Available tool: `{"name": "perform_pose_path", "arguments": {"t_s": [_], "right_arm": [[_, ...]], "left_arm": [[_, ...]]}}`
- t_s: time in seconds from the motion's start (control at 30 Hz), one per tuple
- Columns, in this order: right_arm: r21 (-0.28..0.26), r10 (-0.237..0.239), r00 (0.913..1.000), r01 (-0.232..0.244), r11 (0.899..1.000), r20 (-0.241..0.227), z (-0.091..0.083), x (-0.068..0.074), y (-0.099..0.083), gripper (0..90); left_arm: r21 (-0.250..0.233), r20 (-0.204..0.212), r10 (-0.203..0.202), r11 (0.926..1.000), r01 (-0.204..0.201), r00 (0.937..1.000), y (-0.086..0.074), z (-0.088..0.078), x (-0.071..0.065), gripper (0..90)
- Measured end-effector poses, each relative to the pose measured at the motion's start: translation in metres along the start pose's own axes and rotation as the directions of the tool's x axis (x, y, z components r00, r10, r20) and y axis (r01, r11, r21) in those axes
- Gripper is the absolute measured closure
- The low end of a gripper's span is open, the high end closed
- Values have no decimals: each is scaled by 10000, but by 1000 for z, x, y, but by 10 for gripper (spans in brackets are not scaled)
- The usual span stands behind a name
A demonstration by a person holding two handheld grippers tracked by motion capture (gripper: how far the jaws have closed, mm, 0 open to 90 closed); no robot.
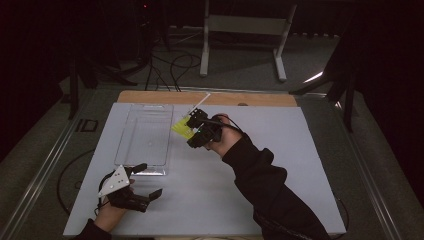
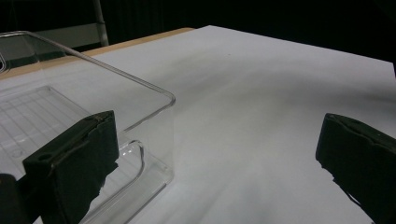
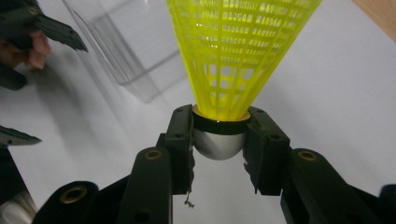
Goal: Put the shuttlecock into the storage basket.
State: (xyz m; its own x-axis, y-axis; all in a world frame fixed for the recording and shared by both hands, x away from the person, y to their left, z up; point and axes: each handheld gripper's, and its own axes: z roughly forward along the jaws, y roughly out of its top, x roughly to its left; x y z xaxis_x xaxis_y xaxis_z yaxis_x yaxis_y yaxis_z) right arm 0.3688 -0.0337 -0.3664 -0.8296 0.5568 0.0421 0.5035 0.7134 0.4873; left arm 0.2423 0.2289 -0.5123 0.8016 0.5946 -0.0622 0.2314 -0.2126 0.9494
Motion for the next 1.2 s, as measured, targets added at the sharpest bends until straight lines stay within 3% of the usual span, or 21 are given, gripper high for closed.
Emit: {"name": "perform_pose_path", "arguments": {"t_s": [0.57,0.77,0.9,1.2], "right_arm": [[-774,-579,9979,555,9955,-294,6,22,22,652],[-1701,-950,9942,853,9817,-497,11,32,28,652],[-1869,-1196,9907,1057,9767,-648,20,42,32,652],[-2179,-1234,9901,1063,9702,-662,42,53,33,653]], "left_arm": [[0,5,-23,10000,23,10000,0,0,0,1],[15,27,-4,10000,4,10000,0,0,0,1],[8,6,-22,10000,22,10000,0,0,1,1],[-54,9,-48,10000,48,10000,0,-1,1,1]]}}
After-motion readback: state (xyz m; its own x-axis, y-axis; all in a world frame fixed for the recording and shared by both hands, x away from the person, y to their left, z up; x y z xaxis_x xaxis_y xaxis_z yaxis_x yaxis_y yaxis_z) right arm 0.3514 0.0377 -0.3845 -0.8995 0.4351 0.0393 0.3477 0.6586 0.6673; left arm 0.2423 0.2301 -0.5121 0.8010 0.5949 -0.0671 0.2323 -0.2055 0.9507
